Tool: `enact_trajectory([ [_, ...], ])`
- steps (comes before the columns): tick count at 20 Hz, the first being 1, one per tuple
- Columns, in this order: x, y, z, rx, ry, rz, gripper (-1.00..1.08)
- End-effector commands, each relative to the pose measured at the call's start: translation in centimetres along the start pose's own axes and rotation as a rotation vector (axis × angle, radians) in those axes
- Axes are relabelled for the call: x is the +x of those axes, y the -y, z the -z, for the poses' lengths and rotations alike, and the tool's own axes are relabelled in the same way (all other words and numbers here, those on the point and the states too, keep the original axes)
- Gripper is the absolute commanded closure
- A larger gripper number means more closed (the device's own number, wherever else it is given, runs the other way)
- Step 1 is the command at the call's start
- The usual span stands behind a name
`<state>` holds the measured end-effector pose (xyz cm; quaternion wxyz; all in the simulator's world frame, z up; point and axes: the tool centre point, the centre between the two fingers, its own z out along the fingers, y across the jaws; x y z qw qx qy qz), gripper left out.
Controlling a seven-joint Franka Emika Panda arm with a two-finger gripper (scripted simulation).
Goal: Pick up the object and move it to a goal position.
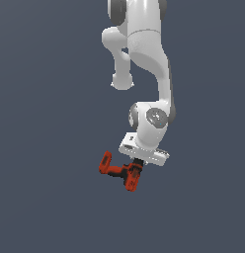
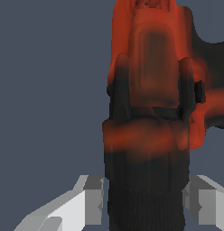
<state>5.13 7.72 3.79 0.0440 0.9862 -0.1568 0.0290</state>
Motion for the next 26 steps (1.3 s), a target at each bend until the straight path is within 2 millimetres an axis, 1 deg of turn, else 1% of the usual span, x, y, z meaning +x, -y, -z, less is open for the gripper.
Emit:
enact_trajectory([
  [1, 0.1, -0.9, 0.8, 0.002, -0.005, -0.002, 1.08],
  [5, -0.1, -3.1, 2.2, 0.002, -0.005, -0.002, 1.08],
  [9, -0.4, -6.1, 4.1, 0.002, -0.005, -0.002, 1.08],
  [22, -1.5, -19.3, 12.6, 0.004, -0.004, -0.002, 1.08],
  [26, -1.7, -22.9, 14.9, 0.004, -0.004, -0.002, 1.08],
])
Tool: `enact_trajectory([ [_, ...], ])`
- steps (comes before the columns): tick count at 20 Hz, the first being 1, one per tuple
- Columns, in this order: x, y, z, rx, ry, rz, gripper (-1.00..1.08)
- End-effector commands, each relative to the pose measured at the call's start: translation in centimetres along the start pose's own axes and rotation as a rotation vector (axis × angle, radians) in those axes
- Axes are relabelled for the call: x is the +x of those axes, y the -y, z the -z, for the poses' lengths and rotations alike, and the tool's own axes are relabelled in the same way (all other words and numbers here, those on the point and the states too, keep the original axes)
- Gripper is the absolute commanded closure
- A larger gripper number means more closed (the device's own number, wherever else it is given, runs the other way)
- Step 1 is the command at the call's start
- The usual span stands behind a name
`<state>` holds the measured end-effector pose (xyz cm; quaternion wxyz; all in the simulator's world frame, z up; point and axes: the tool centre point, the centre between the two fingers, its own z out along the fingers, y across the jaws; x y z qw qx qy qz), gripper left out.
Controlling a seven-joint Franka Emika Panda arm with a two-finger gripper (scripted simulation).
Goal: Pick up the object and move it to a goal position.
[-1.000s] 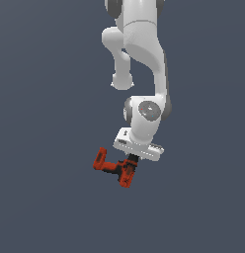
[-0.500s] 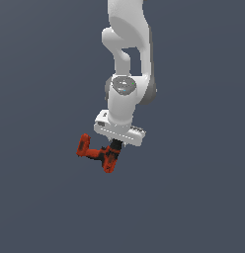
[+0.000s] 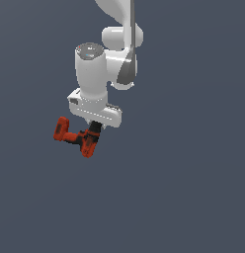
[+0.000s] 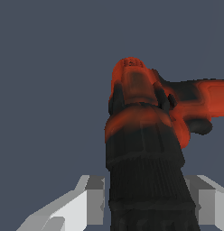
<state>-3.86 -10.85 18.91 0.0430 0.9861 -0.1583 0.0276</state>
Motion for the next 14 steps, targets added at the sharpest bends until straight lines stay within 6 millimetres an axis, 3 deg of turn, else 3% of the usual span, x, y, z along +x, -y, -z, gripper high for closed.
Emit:
enact_trajectory([
  [1, 0.1, -2.1, 1.8, 0.002, -0.008, 0.001, 1.08],
  [8, 0.0, -6.1, 4.4, 0.001, -0.008, 0.001, 1.08],
  [14, 0.2, -6.6, 4.7, -0.001, -0.009, 0.001, 1.08],
])
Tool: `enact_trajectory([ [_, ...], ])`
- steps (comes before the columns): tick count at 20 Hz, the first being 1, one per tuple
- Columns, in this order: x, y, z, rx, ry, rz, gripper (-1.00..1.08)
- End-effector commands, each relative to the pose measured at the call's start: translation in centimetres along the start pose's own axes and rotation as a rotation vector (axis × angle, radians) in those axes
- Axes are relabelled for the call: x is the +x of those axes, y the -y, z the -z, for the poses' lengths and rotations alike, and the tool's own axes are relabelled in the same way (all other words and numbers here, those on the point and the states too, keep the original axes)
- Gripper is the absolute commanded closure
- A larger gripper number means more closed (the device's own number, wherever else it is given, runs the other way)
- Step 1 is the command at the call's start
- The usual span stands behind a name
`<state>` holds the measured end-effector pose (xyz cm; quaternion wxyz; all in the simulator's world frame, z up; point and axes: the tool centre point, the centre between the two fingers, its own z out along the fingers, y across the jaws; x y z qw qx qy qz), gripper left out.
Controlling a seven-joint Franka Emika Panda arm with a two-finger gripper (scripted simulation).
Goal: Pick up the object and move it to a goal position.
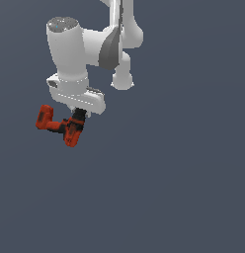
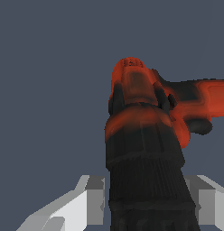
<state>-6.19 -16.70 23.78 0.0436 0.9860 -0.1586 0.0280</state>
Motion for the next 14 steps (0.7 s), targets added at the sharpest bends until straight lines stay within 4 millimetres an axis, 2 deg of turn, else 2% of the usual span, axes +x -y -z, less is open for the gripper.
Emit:
enact_trajectory([
  [1, 0.3, 0.2, 0.2, 0.001, -0.008, 0.002, 1.08],
  [7, 0.1, 0.3, 0.1, 0.000, 0.001, 0.002, 1.08],
  [14, 0.9, 0.3, 2.3, 0.000, 0.001, 0.002, 1.08],
])
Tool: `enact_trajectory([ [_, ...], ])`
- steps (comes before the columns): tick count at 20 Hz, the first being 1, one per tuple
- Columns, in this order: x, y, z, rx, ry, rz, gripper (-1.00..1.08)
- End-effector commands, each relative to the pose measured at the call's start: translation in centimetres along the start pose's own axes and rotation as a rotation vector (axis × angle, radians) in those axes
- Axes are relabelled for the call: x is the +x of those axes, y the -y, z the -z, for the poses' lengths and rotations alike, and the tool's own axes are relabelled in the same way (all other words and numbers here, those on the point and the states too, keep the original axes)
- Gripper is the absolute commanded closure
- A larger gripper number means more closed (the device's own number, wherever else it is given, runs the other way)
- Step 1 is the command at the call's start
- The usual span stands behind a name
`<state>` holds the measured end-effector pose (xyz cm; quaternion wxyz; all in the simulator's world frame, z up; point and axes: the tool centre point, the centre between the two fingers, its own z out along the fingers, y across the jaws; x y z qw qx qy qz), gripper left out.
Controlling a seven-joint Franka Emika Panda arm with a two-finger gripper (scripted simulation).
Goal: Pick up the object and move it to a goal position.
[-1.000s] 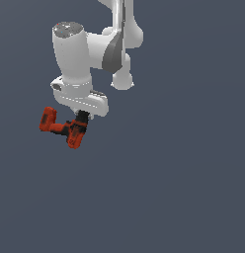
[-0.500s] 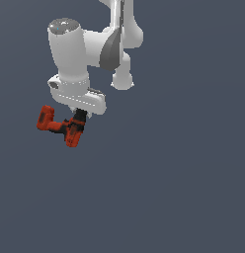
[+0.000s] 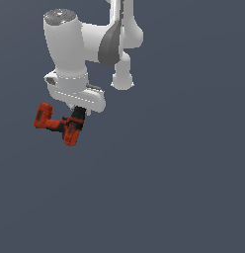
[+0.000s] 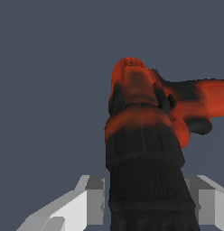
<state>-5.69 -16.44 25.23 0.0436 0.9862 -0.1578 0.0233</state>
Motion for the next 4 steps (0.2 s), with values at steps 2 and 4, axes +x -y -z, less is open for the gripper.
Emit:
enact_trajectory([
  [2, 0.45, -0.03, 1.27, 0.001, -0.009, -0.001, 1.08],
  [4, 0.49, -0.03, 1.39, 0.001, -0.009, -0.001, 1.08],
])
